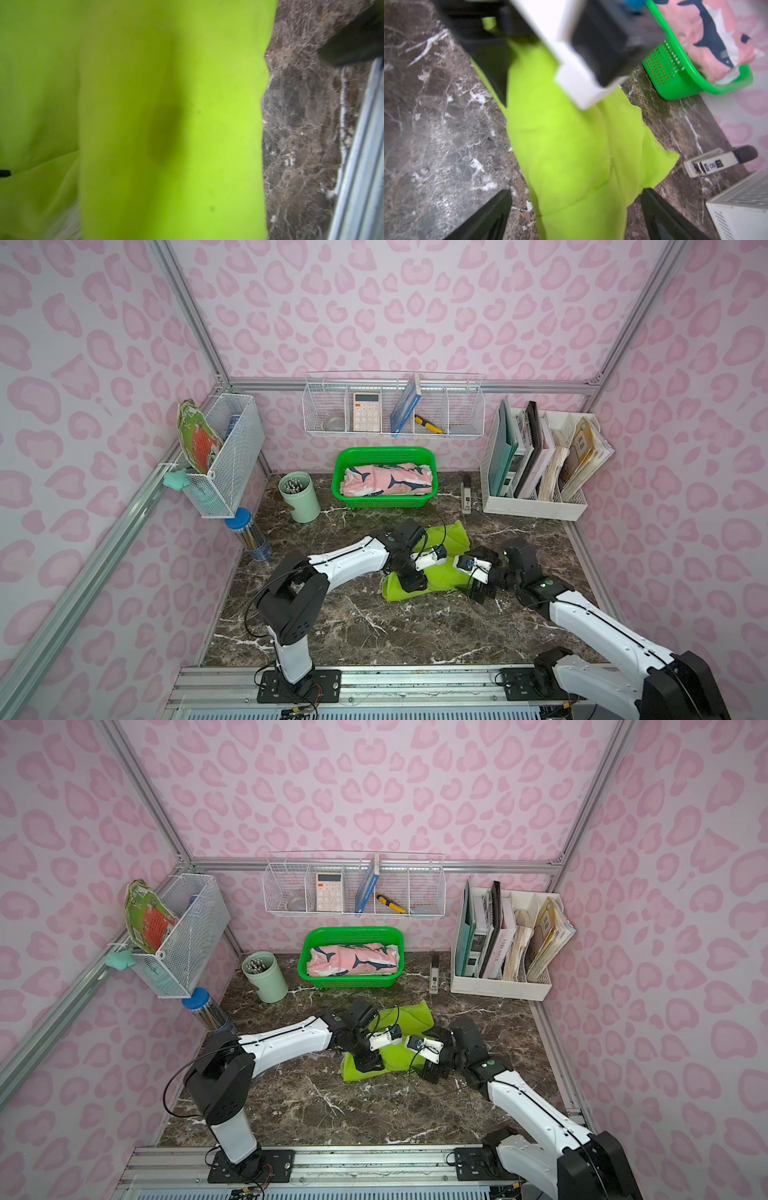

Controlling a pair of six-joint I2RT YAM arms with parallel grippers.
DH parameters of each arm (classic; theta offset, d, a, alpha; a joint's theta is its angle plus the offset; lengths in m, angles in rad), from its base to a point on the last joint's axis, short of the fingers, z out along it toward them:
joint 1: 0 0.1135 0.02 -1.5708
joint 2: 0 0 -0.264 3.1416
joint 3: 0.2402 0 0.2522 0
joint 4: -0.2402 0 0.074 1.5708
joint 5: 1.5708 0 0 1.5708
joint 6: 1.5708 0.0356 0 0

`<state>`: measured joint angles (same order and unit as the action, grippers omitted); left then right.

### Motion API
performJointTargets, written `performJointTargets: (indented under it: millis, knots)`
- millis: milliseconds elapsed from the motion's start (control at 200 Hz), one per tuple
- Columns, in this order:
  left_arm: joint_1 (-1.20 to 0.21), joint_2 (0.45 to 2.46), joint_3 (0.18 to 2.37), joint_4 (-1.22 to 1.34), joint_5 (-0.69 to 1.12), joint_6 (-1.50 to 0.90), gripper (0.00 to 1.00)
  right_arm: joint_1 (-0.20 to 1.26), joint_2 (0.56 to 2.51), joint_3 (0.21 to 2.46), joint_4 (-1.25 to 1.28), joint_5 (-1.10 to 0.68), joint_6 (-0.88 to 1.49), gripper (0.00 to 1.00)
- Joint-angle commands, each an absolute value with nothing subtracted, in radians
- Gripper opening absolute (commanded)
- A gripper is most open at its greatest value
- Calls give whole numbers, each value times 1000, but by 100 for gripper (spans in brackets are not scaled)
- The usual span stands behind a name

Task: Roll up the shorts
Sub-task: Roll the shorts at the center of the board.

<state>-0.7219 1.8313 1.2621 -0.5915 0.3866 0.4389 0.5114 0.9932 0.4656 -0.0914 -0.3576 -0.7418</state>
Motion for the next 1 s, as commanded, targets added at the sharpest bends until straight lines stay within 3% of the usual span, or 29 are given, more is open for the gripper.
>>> performJointTargets:
  millis: [0, 140, 445, 530, 555, 580, 625, 710, 720, 730, 745, 995]
  knots:
    - [-693, 1890, 1319, -784, 602, 438, 0, 595, 902, 371, 72, -225, -841, 100]
    - [-681, 1991, 1417, -894, 675, 454, 0, 674, 863, 306, 192, -178, -880, 100]
    - [-665, 2072, 1477, -961, 726, 477, 0, 732, 1127, 310, 305, -84, -931, 95]
    - [-660, 2070, 1476, -960, 723, 476, 0, 726, 1207, 355, 266, -91, -928, 83]
    - [-659, 2069, 1477, -959, 723, 476, 0, 719, 1228, 367, 252, -108, -931, 72]
    - [-658, 2069, 1479, -959, 723, 474, 0, 711, 1247, 379, 241, -128, -930, 51]
    - [-658, 2065, 1480, -956, 715, 469, 15, 699, 1275, 400, 223, -161, -927, 1]
    - [-657, 2035, 1461, -918, 678, 446, 51, 671, 1303, 452, 142, -240, -905, 0]
    - [-657, 2028, 1460, -909, 673, 443, 64, 667, 1306, 460, 131, -251, -899, 0]
    - [-657, 2022, 1436, -901, 667, 441, 85, 661, 1306, 467, 115, -263, -895, 0]
    - [-658, 2008, 1420, -886, 658, 435, 97, 653, 1309, 478, 93, -281, -892, 0]
    - [-646, 1719, 1215, -725, 508, 362, 99, 528, 1347, 639, -251, -515, -866, 0]
